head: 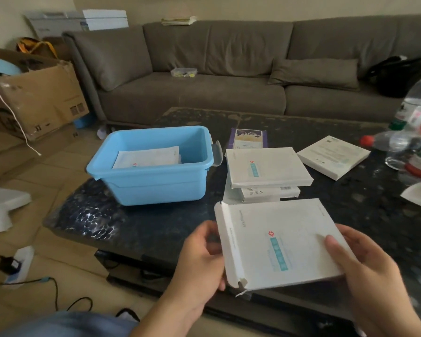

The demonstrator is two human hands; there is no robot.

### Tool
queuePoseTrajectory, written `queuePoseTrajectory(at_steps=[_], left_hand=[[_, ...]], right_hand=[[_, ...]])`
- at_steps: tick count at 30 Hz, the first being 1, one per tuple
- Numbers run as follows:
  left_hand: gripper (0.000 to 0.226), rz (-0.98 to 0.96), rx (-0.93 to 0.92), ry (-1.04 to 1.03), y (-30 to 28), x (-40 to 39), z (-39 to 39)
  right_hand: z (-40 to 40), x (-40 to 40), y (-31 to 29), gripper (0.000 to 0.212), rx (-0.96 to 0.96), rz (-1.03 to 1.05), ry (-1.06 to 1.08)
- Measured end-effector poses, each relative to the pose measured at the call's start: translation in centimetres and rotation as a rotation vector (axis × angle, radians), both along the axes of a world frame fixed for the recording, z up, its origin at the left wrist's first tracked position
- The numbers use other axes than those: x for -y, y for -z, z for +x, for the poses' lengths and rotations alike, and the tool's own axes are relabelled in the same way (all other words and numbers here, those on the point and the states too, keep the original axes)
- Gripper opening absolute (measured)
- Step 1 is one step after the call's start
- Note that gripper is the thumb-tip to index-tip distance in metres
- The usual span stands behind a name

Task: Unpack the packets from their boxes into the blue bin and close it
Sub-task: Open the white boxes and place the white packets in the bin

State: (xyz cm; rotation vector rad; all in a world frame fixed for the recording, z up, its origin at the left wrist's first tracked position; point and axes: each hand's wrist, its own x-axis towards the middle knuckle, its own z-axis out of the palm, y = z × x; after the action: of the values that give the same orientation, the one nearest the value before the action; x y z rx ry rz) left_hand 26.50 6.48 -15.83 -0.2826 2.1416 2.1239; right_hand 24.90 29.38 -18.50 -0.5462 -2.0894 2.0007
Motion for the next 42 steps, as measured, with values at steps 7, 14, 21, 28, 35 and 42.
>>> queuePoseTrajectory(at_steps=[7,14,21,28,35,42], left_hand=[[0.034,-0.106,0.116,0.006,1.5,1.8,-1.7],[0.045,-0.443,-0.037,0.019,2.4,1.5,-2.7],[0.047,-0.649,-0.018,-0.035,1.9,1.9,-3.1],[0.037,-0.83,0.1,0.071,1.5,1.3,-2.9],[0.023,-0.664,0.136,0.146,1.7,1.5,-3.4],[0.021,-0.119,0.271,0.128,1.0,3.7,-2.8]], right_hand=[[-0.3,-2.9,-0.1,0.023,0.015,0.1,0.054],[-0.9,-3.8,-0.3,0.047,0.143,0.696,-0.097],[0.3,-0.2,-0.1,0.034,-0.435,1.073,-0.246],[0.4,6.4,0.5,0.049,-0.509,1.289,-0.386],[-0.7,6.7,1.4,0.041,-0.546,1.388,-0.395],[-0.8,5.8,1.8,0.036,-0.673,1.33,-0.317]])
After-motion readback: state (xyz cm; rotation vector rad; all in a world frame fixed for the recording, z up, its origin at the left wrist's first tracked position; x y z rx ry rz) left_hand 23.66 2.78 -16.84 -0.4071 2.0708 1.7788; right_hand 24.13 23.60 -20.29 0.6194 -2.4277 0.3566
